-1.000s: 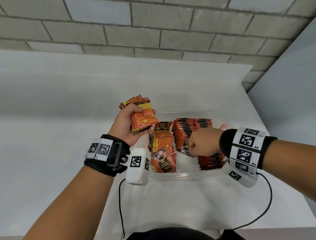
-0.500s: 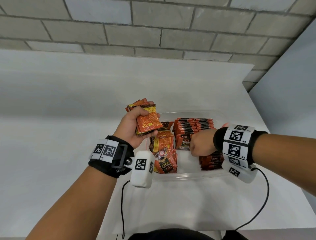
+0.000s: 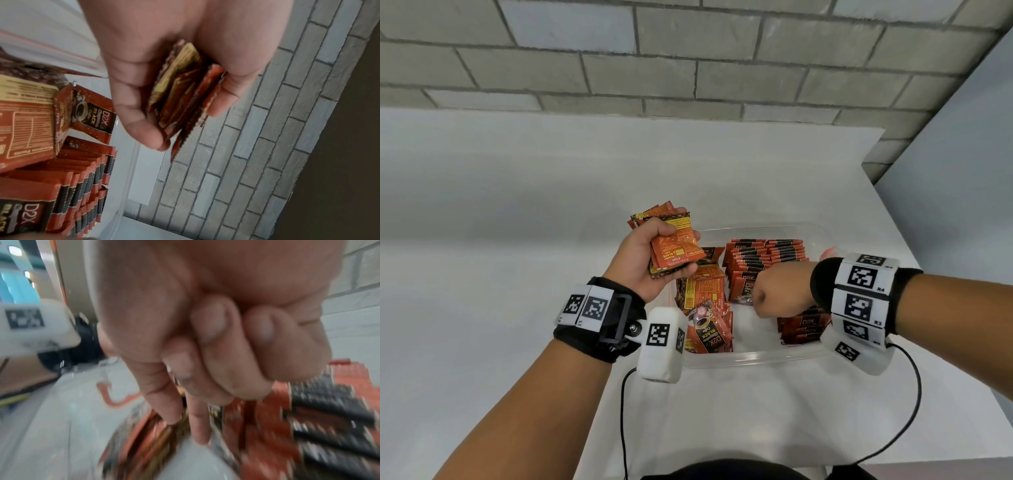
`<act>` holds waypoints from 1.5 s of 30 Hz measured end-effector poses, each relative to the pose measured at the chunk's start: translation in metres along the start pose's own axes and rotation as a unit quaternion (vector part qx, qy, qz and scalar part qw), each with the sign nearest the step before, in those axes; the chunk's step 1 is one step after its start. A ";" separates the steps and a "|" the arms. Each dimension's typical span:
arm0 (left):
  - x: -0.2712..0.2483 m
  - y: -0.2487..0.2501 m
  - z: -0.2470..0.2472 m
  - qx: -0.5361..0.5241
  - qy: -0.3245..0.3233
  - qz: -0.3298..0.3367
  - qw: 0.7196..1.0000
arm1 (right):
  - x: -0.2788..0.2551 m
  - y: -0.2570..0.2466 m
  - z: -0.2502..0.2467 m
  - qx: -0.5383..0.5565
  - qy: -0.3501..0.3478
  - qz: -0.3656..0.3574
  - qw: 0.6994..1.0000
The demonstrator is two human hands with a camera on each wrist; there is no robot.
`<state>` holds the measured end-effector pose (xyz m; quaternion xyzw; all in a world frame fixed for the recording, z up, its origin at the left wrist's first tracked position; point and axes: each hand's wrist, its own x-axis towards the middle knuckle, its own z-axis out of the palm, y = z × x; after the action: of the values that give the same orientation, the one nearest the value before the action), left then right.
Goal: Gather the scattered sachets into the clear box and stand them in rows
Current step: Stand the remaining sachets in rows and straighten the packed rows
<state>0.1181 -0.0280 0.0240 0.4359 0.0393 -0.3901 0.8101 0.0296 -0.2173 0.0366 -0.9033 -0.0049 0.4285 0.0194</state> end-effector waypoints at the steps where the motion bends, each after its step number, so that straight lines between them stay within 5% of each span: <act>1: 0.000 0.001 0.001 0.001 0.000 -0.002 1.000 | -0.005 0.002 -0.005 0.037 0.015 -0.007 0.999; 5: 0.002 0.005 0.009 0.018 -0.004 -0.011 1.000 | -0.033 0.013 -0.030 0.223 0.159 -0.024 0.961; 10: 0.002 0.001 0.033 0.059 -0.032 -0.028 0.997 | -0.045 0.013 -0.037 0.563 0.276 -0.067 0.776; 11: 0.001 -0.002 0.039 0.068 -0.046 -0.031 0.996 | -0.044 0.010 -0.035 0.584 0.285 -0.070 0.757; 24: -0.008 -0.031 0.058 0.060 -0.108 -0.049 0.991 | -0.043 0.016 -0.005 0.590 0.357 -0.141 0.710; 28: -0.010 -0.031 0.060 0.043 -0.074 -0.062 0.994 | -0.051 0.023 -0.003 0.573 0.465 -0.176 0.651; 32: -0.010 -0.026 0.063 0.012 -0.069 -0.042 0.997 | -0.054 0.017 -0.001 0.482 0.503 -0.193 0.691; 35: -0.011 -0.024 0.065 -0.011 -0.073 -0.020 0.997 | -0.053 0.015 0.003 0.454 0.527 -0.204 0.689; 40: -0.012 -0.025 0.061 0.041 -0.085 0.021 0.995 | -0.055 0.010 0.008 0.439 0.489 -0.195 0.728; 43: -0.010 -0.026 0.056 0.057 -0.074 0.042 0.995 | -0.054 0.010 0.007 0.560 0.450 -0.166 0.675; 45: -0.009 -0.027 0.053 0.061 -0.083 0.045 0.994 | -0.052 0.007 0.004 0.609 0.394 -0.126 0.677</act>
<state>0.0791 -0.0706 0.0423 0.4524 -0.0714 -0.3897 0.7990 -0.0060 -0.2257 0.0741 -0.7678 0.1512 -0.0653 0.6191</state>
